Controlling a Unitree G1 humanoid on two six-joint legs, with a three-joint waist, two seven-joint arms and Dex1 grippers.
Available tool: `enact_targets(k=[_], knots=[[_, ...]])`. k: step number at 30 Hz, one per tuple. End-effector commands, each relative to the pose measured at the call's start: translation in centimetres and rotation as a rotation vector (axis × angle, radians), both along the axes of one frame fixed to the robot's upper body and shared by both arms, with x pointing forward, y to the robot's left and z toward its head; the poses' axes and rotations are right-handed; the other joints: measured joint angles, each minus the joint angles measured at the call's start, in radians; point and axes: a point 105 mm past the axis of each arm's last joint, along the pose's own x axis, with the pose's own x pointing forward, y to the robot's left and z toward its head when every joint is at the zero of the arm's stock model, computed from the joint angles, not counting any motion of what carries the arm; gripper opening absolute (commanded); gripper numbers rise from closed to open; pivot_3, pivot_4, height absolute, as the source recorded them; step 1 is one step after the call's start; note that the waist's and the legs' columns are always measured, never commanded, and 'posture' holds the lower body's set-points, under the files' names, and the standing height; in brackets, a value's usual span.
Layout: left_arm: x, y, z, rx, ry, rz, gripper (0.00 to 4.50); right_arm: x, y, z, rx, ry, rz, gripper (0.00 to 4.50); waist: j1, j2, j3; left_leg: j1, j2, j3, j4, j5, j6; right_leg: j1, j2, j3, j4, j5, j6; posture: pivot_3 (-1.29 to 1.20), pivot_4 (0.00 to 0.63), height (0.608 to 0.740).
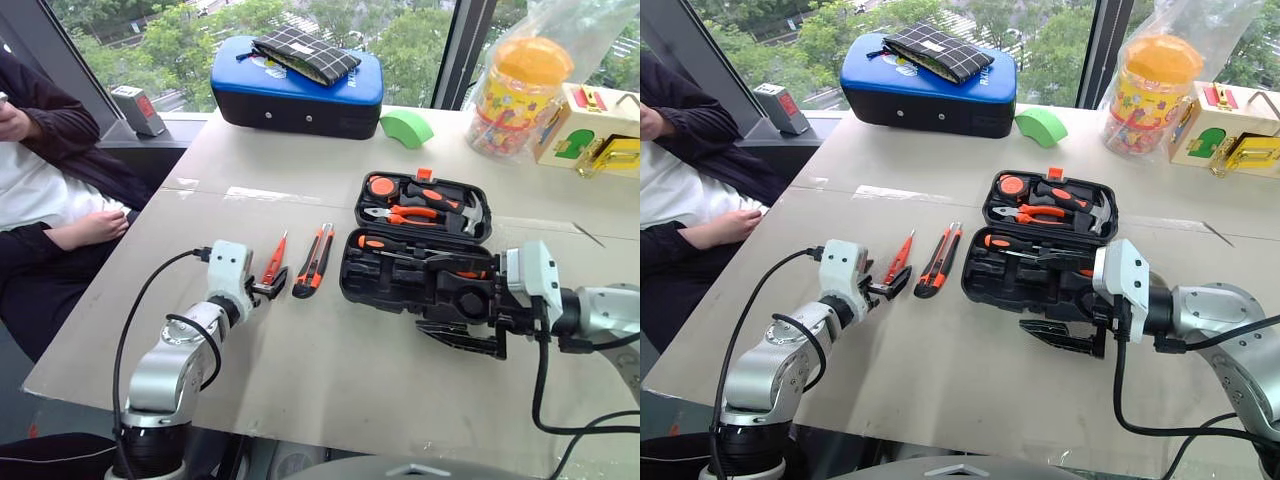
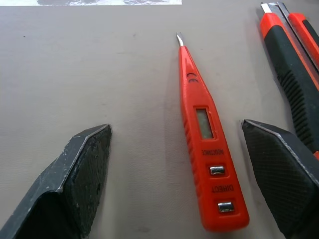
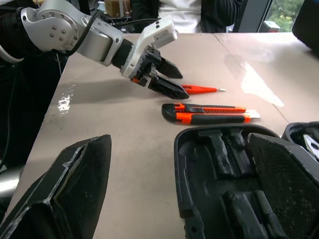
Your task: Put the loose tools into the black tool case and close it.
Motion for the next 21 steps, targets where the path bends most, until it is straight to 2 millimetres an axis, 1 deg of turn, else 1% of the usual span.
enact_targets(k=[1, 3, 5, 6, 7, 9, 10, 12, 14, 16, 19, 21], knots=[[-0.3, -0.6, -1.0, -0.001, 0.023, -0.021, 3.12, -0.6, -0.2, 1.3, 0.016, -0.078, 0.003, 4.5, 0.001, 0.0, 0.0, 0.0, 0.0, 0.0, 0.0, 0.0, 0.0, 0.0, 0.0, 0.0, 0.0, 0.0, 0.0, 0.0, 0.15, 0.74], [-0.3, -1.1, -0.9, -0.008, 0.011, -0.04, 2.22, -0.7, -0.6, 0.9, -0.004, -0.072, -0.01, 4.5, 0.004, 0.0, 0.0, 0.0, 0.0, 0.0, 0.0, 0.0, 0.0, 0.0, 0.0, 0.0, 0.0, 0.0, 0.0, 0.0, 0.15, 0.74], [-0.2, -1.4, -0.4, -0.006, -0.018, -0.059, 1.35, -0.7, -0.9, 0.7, -0.006, -0.074, -0.029, 4.5, 0.009, 0.0, 0.0, 0.0, 0.0, 0.0, 0.0, 0.0, 0.0, 0.0, -0.001, 0.0, 0.0, 0.0, 0.0, 0.0, 0.15, 0.74], [0.1, -1.6, 0.8, -0.025, -0.067, -0.08, 0.94, -0.6, -1.1, 0.7, 0.001, -0.076, -0.051, 4.5, 0.01, 0.0, 0.0, 0.0, 0.0, 0.001, 0.0, 0.0, 0.0, 0.0, -0.001, 0.0, 0.0, 0.0, 0.0, 0.0, 0.15, 0.74], [0.4, -1.9, 1.9, -0.049, -0.114, -0.106, 0.44, -0.6, -1.3, 0.6, 0.002, -0.077, -0.068, 4.5, 0.012, 0.0, 0.0, 0.0, 0.0, 0.001, 0.0, 0.0, 0.0, 0.0, -0.001, 0.0, 0.0, 0.0, 0.0, 0.0, 0.15, 0.74], [0.6, -2.7, 4.7, -0.111, -0.21, -0.194, 0.37, -0.7, -1.8, 0.2, -0.007, -0.085, -0.101, 4.5, 0.016, 0.0, 0.0, -0.001, 0.0, 0.001, 0.0, 0.0, 0.0, 0.0, -0.001, 0.0, 0.0, 0.0, 0.0, 0.0, 0.15, 0.74], [0.5, -3.0, 5.4, -0.107, -0.233, -0.244, 0.37, -0.7, -1.9, 0.3, -0.012, -0.106, -0.119, 4.5, 0.019, 0.0, 0.0, -0.001, 0.0, 0.001, 0.0, 0.0, 0.0, 0.0, -0.001, -0.001, 0.0, 0.0, 0.0, 0.0, 0.15, 0.74], [0.0, -4.8, 7.2, -0.079, -0.275, -0.454, 0.37, -0.9, -2.5, 0.4, -0.008, -0.111, -0.16, 4.5, 0.021, 0.0, 0.0, -0.001, 0.0, 0.001, 0.0, 0.0, 0.0, 0.0, -0.001, -0.001, 0.0, 0.0, 0.0, 0.0, 0.15, 0.74], [-0.3, -6.2, 8.1, -0.044, -0.284, -0.623, 0.37, -1.1, -3.0, 0.4, -0.002, -0.108, -0.2, 4.5, 0.022, 0.001, 0.0, -0.001, 0.0, 0.001, 0.0, 0.0, -0.001, 0.0, -0.001, -0.001, 0.0, 0.0, -0.001, 0.0, 0.15, 0.74], [-0.5, -8.1, 7.9, 0.035, -0.263, -0.823, 0.37, -1.4, -3.9, 0.3, -0.013, -0.107, -0.25, 4.5, 0.028, 0.001, 0.0, -0.001, 0.0, 0.001, 0.0, 0.001, -0.001, 0.0, -0.001, -0.001, -0.001, 0.0, -0.001, 0.0, 0.15, 0.74], [-0.5, -10.3, 6.2, 0.249, -0.246, -1.11, 0.37, -1.9, -5.1, 0.2, -0.035, -0.106, -0.319, 4.5, 0.027, 0.002, 0.0, -0.001, 0.0, 0.003, 0.0, 0.001, -0.001, 0.001, -0.002, -0.002, -0.002, -0.001, -0.001, 0.0, 0.15, 0.74], [-0.1, -11.1, 4.9, 0.353, -0.236, -1.227, 0.37, -2.2, -5.6, 0.2, -0.044, -0.105, -0.352, 4.5, 0.024, 0.002, 0.0, -0.001, 0.0, 0.004, 0.0, 0.001, -0.001, 0.001, -0.001, -0.001, -0.003, 0.0, -0.001, 0.0, 0.15, 0.74]])
